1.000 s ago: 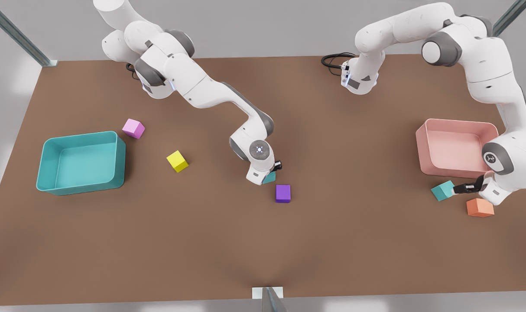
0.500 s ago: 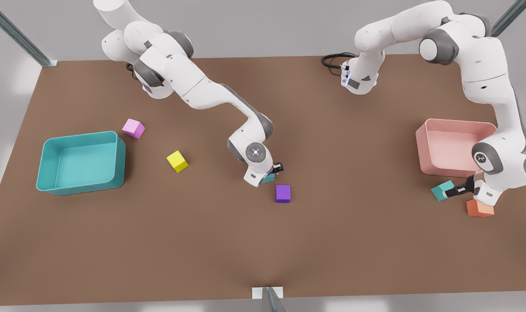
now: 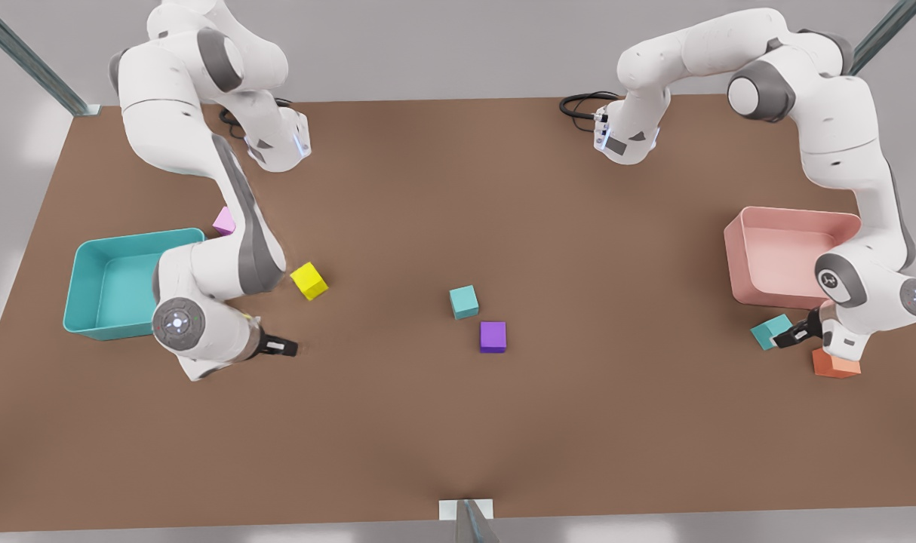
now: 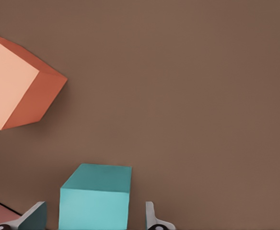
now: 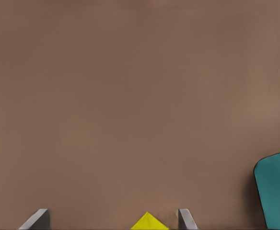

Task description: Stack the two blue cubes on top of each other

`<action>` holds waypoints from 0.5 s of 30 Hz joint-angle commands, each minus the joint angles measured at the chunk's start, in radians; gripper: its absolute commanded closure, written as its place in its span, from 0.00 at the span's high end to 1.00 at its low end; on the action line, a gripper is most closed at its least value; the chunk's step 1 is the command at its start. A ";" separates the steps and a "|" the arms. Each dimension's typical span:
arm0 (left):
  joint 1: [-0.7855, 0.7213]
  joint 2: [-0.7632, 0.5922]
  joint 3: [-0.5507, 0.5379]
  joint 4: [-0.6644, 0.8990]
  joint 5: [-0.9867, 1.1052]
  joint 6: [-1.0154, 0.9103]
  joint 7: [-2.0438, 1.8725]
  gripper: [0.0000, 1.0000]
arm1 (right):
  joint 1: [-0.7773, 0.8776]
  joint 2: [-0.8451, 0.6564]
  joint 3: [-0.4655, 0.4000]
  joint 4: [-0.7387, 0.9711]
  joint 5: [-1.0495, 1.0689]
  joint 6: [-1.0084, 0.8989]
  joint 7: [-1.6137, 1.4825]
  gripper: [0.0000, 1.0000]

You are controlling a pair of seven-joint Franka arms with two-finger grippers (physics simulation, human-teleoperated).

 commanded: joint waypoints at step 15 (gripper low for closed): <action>0.000 0.069 0.002 -0.001 0.000 0.019 -0.110 0.48 | 0.017 -0.530 -0.036 -0.222 0.034 -0.322 -0.383 1.00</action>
